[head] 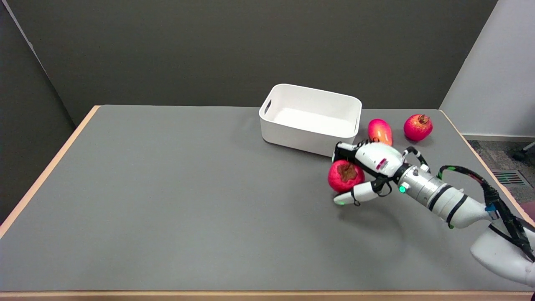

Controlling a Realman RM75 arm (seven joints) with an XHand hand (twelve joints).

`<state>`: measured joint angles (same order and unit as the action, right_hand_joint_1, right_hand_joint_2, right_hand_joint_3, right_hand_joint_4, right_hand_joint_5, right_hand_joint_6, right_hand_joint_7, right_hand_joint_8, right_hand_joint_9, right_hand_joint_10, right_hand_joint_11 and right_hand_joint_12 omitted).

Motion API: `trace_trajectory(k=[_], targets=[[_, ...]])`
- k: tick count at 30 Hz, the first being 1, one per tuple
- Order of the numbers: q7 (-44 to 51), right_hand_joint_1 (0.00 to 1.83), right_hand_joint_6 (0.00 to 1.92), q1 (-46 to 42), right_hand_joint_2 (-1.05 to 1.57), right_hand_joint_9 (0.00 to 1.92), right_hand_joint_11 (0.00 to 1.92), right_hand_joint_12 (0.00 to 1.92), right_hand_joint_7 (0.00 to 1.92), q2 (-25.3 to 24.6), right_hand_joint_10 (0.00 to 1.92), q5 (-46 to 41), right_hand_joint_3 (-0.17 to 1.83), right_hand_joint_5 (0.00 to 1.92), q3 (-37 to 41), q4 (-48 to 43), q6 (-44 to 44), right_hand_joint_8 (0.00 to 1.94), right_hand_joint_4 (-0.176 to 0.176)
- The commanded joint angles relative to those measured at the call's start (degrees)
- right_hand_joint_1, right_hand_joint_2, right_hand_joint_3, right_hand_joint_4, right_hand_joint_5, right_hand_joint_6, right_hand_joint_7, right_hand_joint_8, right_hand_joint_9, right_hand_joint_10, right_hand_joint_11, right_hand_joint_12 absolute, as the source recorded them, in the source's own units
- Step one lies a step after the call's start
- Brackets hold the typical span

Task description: Pick up the tomato.

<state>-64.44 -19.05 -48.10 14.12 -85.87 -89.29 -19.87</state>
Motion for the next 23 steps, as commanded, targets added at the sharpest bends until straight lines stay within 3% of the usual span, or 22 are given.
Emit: trace_trajectory(k=[1, 13, 23], targets=[[-0.33, 1.17, 1.51, 0.95, 1.12, 0.81, 0.61, 1.68, 0.7, -0.91, 1.42, -3.45, 0.35, 0.65, 10.37, -8.88, -0.11, 1.55, -0.176], [-0.33, 1.17, 1.53, 9.69, 1.11, 0.84, 0.62, 1.71, 0.69, -0.5, 1.44, -9.01, 0.39, 0.65, 14.03, -11.36, -0.67, 1.57, -0.176], [-0.33, 1.16, 1.55, 23.86, 1.11, 0.84, 0.62, 1.71, 0.68, -0.54, 1.48, -9.02, 0.4, 0.63, 5.12, 1.98, -0.01, 1.6, -0.176]])
